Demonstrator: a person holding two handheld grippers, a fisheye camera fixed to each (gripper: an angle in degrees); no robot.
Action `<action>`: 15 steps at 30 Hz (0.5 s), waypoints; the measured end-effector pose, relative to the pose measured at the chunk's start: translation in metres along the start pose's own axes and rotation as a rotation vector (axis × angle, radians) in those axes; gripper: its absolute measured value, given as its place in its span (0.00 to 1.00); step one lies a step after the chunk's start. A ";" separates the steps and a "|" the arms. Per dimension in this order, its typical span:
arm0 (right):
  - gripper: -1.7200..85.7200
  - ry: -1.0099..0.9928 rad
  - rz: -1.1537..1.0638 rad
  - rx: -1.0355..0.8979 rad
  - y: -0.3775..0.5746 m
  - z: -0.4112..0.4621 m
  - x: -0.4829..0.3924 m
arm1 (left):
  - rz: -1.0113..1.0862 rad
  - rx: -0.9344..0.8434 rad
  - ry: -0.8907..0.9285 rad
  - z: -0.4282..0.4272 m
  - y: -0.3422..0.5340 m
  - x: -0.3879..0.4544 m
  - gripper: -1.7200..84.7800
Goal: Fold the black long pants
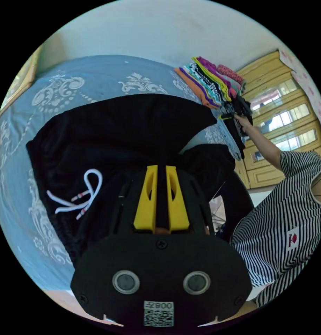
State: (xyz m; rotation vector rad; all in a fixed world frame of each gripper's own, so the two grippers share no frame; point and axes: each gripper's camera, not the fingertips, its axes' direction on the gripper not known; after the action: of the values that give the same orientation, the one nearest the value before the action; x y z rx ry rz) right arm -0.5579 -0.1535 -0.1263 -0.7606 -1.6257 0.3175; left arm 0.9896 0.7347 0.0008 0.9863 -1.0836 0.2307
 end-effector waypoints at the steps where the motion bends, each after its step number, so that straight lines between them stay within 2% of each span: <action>1: 0.05 0.009 0.010 0.014 0.004 -0.009 -0.003 | -0.019 0.018 -0.008 -0.012 0.012 -0.005 0.08; 6: 0.04 -0.121 -0.079 0.113 0.021 -0.053 -0.049 | -0.320 0.195 -0.120 -0.119 0.143 -0.068 0.09; 9: 0.05 -0.260 -0.301 0.163 0.025 -0.077 -0.125 | -0.487 0.281 -0.135 -0.165 0.225 -0.101 0.10; 11: 0.08 -0.350 -0.489 0.193 0.023 -0.095 -0.202 | -0.552 0.298 -0.157 -0.187 0.271 -0.111 0.11; 15: 0.10 -0.452 -0.726 0.227 0.016 -0.120 -0.327 | -0.652 0.286 -0.222 -0.230 0.362 -0.122 0.14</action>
State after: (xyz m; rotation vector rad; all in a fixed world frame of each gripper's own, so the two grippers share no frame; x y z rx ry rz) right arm -0.4284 -0.3738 -0.3630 0.1148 -2.1233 0.1431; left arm 0.8588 1.1541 0.0781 1.5968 -0.8834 -0.2704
